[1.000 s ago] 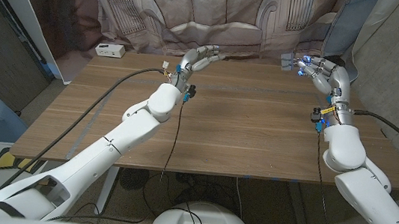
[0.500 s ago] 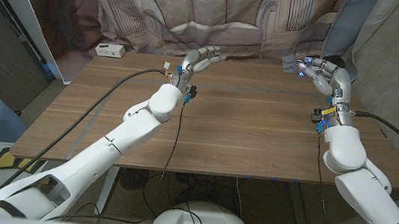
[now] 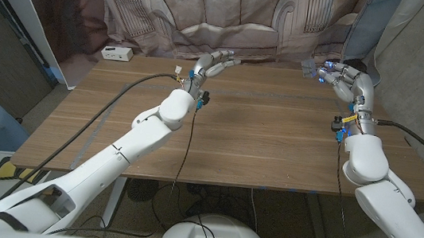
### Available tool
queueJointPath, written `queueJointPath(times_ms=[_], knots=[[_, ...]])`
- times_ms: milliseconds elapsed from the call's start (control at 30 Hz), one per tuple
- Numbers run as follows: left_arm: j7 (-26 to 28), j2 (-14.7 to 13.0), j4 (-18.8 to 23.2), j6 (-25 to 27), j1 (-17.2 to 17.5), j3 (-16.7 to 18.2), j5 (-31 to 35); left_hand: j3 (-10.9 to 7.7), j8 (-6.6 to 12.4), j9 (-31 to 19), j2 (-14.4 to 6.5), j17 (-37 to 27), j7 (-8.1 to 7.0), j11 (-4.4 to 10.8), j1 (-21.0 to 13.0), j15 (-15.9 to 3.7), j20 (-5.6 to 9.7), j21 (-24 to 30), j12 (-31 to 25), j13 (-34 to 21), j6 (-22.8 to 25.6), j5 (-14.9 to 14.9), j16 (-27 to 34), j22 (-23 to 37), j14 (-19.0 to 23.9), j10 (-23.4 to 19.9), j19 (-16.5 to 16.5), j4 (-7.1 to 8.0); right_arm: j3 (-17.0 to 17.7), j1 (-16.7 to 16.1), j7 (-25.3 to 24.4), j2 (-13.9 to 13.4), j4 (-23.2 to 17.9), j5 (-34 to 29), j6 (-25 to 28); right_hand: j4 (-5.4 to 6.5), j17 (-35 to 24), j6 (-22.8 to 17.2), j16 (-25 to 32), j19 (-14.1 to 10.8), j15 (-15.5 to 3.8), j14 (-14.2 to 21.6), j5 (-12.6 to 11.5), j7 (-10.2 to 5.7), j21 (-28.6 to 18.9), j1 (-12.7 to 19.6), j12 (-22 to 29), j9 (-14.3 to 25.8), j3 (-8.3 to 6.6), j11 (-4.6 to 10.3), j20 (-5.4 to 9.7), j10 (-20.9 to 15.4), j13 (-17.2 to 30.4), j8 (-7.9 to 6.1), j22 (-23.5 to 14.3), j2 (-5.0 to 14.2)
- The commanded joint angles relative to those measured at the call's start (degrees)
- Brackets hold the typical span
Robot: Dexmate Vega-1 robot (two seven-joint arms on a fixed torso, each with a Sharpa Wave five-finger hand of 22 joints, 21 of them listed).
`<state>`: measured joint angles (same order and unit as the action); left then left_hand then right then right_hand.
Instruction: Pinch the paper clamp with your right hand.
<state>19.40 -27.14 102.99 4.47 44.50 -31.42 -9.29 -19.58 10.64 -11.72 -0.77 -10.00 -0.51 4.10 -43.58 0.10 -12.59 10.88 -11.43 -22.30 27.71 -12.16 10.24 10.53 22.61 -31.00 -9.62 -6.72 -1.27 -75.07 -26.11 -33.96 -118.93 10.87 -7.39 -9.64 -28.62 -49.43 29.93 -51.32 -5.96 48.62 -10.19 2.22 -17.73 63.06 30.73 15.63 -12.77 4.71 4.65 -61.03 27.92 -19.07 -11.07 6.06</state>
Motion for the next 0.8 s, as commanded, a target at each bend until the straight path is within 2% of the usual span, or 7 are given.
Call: queueJointPath(times_ms=[33,133,267,600,800], knots=[[-0.06,0.12,-0.47,-0.22,-0.24,-0.23,-0.18,-0.39,0.47,0.03,-0.05,-0.19,0.12,0.04,0.54,0.08,0.07,0.42,-0.42,-0.11,0.02,-0.35,0.37,0.24,-0.27,0.31,0.35,-0.10,0.39,-0.20,1.21,-1.67,-1.21,0.31,2.54,1.94,-1.18,-2.92,-1.23,0.78,-4.82,-1.00,-0.46,-1.01,-0.49,0.25,2.27,9.15,-1.77,0.32,-0.81,3.84,4.11,-5.88,-0.14,3.23],[0.00,0.14,-0.54,-0.34,-0.21,-0.20,-0.21,-0.43,0.52,0.04,-0.08,-0.18,0.07,-0.03,0.54,-0.06,0.07,0.44,-0.45,-0.07,0.13,-0.39,0.39,0.25,-0.25,0.30,0.34,-0.15,0.47,-0.33,1.24,-2.10,-1.59,-0.10,3.13,2.06,-1.00,-2.90,-2.08,0.62,-4.88,-0.70,-0.99,-1.37,-0.66,-0.28,3.49,10.44,-1.88,0.31,-0.99,4.03,5.71,-6.87,-0.06,2.80],[0.02,0.08,-0.59,-0.43,-0.22,-0.20,-0.17,-0.50,0.54,0.05,-0.15,-0.17,0.08,0.06,0.53,-0.09,0.07,0.48,-0.49,0.00,0.12,-0.46,0.42,0.25,-0.20,0.35,0.32,-0.23,0.60,-0.33,1.68,-2.31,-1.82,0.58,3.81,2.40,-0.98,-2.33,-3.76,1.08,-4.45,-0.94,-2.06,-1.80,-0.64,-1.43,4.91,12.93,-2.11,0.64,-1.10,6.33,8.67,-8.64,0.07,2.48],[-0.18,-0.03,-0.74,-0.15,-0.48,-0.29,-0.13,-0.61,0.58,0.07,-0.24,-0.15,0.08,0.22,0.52,-0.21,0.07,0.55,-0.55,0.13,0.14,-0.56,0.45,0.26,-0.21,0.41,0.29,-0.41,0.28,-0.12,1.52,-1.98,-1.30,0.81,2.99,2.60,-1.37,-1.40,-4.83,1.43,-4.49,-0.97,-2.68,-2.45,-0.62,-2.44,6.22,15.15,-2.25,0.57,-1.26,7.47,11.00,-10.17,0.15,2.25],[-0.31,0.02,-1.02,-0.28,-0.74,-0.39,-0.06,-0.69,0.61,0.09,-0.30,-0.13,0.10,0.21,0.48,-0.21,0.07,0.58,-0.63,0.21,0.17,-0.64,0.45,0.26,-0.22,0.35,0.27,-0.53,0.15,-0.05,1.34,-1.98,-1.04,0.35,2.41,2.21,-1.83,-1.40,-5.06,1.63,-4.17,-1.12,-2.70,-2.43,-0.61,-2.49,6.14,15.96,-2.18,0.55,-1.41,8.04,11.14,-10.92,0.15,1.58]])
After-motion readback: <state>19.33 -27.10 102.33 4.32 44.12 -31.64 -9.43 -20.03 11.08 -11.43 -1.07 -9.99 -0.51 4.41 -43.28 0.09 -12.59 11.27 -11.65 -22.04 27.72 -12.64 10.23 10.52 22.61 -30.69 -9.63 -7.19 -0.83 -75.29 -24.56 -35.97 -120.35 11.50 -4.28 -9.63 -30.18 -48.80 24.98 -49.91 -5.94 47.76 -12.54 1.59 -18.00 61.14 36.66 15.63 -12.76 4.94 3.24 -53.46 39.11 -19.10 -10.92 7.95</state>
